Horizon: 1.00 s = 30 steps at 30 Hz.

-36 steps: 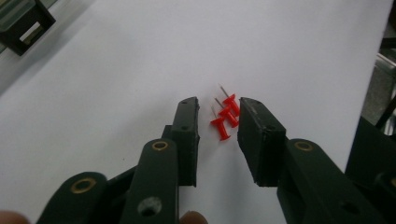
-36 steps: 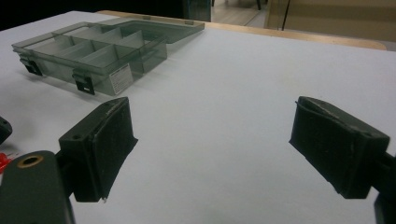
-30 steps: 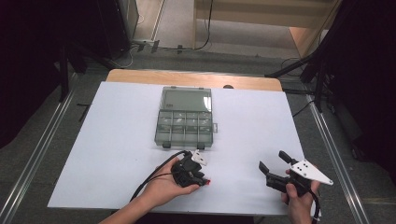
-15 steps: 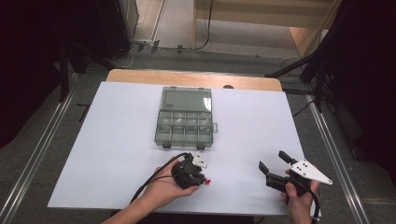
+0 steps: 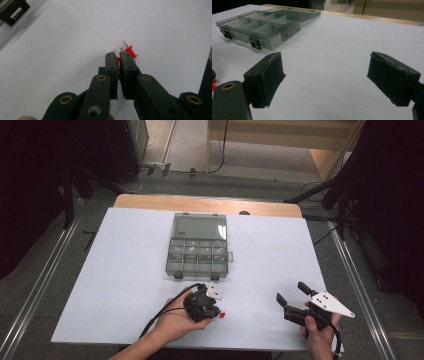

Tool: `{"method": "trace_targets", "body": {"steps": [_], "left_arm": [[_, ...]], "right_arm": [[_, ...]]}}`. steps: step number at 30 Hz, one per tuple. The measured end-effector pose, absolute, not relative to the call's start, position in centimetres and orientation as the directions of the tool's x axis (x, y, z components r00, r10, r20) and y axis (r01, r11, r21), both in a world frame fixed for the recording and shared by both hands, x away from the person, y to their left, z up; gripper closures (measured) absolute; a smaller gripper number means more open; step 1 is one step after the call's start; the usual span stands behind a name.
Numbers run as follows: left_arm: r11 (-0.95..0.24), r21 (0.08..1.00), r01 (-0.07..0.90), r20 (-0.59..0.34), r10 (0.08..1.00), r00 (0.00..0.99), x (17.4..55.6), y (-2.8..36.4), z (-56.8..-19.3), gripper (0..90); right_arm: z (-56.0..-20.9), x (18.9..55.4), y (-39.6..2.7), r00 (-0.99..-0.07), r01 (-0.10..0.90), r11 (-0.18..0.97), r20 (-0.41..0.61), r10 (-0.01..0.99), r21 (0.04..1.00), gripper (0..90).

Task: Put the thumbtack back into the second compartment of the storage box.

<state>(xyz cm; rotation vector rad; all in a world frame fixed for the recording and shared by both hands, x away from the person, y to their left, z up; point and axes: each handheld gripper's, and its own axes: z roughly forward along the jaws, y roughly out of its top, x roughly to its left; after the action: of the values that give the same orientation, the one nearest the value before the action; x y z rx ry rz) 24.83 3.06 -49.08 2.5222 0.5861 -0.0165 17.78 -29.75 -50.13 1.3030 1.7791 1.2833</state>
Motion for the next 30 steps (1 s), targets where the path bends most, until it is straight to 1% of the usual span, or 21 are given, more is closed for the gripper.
{"method": "trace_targets", "body": {"steps": [10,20,30], "left_arm": [[-0.739,0.521,0.427,-0.16,0.407,0.9,25.2,3.4,-48.9,85.6],[-0.719,0.545,0.431,-0.16,0.416,0.895,26.1,4.2,-47.9,85.7],[-0.691,0.562,0.455,-0.167,0.444,0.881,27.3,5.4,-46.8,85.7]], "right_arm": [[-50.2,17.7,-29.8,-0.357,0.372,0.053,0.09,0.93,0.927,13.6],[-50.2,17.7,-29.8,-0.354,0.372,0.053,0.089,0.931,0.927,13.6],[-50.2,17.7,-29.8,-0.356,0.365,0.053,0.087,0.931,0.93,13.3]]}}
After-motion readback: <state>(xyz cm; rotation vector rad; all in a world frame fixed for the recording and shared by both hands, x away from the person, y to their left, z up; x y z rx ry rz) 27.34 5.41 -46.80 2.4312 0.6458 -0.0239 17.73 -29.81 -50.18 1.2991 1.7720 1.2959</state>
